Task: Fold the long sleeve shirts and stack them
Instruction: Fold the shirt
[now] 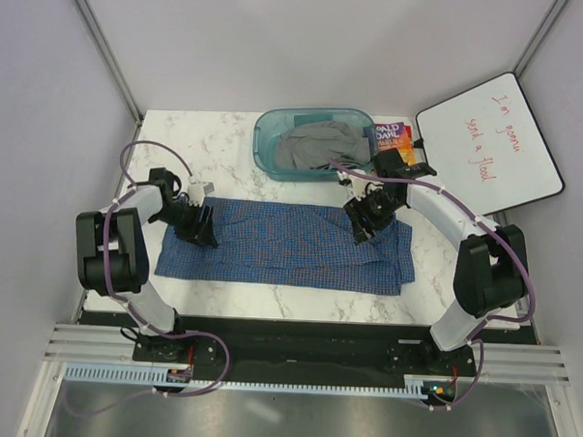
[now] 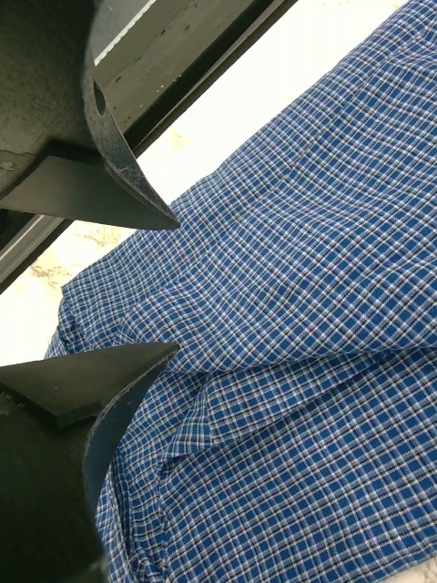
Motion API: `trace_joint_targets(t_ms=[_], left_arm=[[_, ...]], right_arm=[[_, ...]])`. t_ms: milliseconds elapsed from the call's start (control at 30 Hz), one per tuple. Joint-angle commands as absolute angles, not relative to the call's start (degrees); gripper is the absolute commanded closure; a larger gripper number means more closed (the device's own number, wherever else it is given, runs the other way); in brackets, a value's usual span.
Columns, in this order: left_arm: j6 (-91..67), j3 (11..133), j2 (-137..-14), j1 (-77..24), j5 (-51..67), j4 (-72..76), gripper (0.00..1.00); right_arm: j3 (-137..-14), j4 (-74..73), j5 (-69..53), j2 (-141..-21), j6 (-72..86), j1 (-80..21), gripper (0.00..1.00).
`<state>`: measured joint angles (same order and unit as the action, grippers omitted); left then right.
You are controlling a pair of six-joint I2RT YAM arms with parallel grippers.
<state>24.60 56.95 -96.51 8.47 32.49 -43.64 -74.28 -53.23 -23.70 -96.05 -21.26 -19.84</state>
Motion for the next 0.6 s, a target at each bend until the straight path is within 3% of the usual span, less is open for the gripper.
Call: trace_joint_targets(t_ms=[0,100,200,233,300,433,567], left_arm=[[22.50,58.53,-98.78,8.00,32.26,-43.95,0.41],[22.59,58.97,-99.32,8.00,33.48,-43.95,0.45],[22.59,59.24,-98.09,8.00,34.89,-44.03,0.58],[22.67,59.50,-97.82,8.00,34.98,-43.95,0.66],[23.02,59.76,-96.42,8.00,34.72,-44.12,0.72],[24.25,61.08,-94.14,8.00,34.54,-46.58,0.98],[26.10,63.10,-93.16,8.09,32.71,-50.27,0.98]], right_arm=[[-74.18,-53.52,-24.08,-94.83,-22.06,-19.51,0.40],[-74.35,-53.61,-24.08,-94.92,-22.23,-19.42,0.40],[-74.36,-53.70,-23.91,-94.75,-22.41,-19.42,0.40],[-74.27,-53.70,-23.91,-94.75,-22.50,-19.42,0.40],[-74.27,-53.70,-23.91,-94.92,-22.50,-19.42,0.40],[-74.00,-53.70,-23.73,-94.92,-22.85,-19.34,0.41],[-73.83,-53.79,-23.47,-95.10,-23.03,-19.34,0.41]])
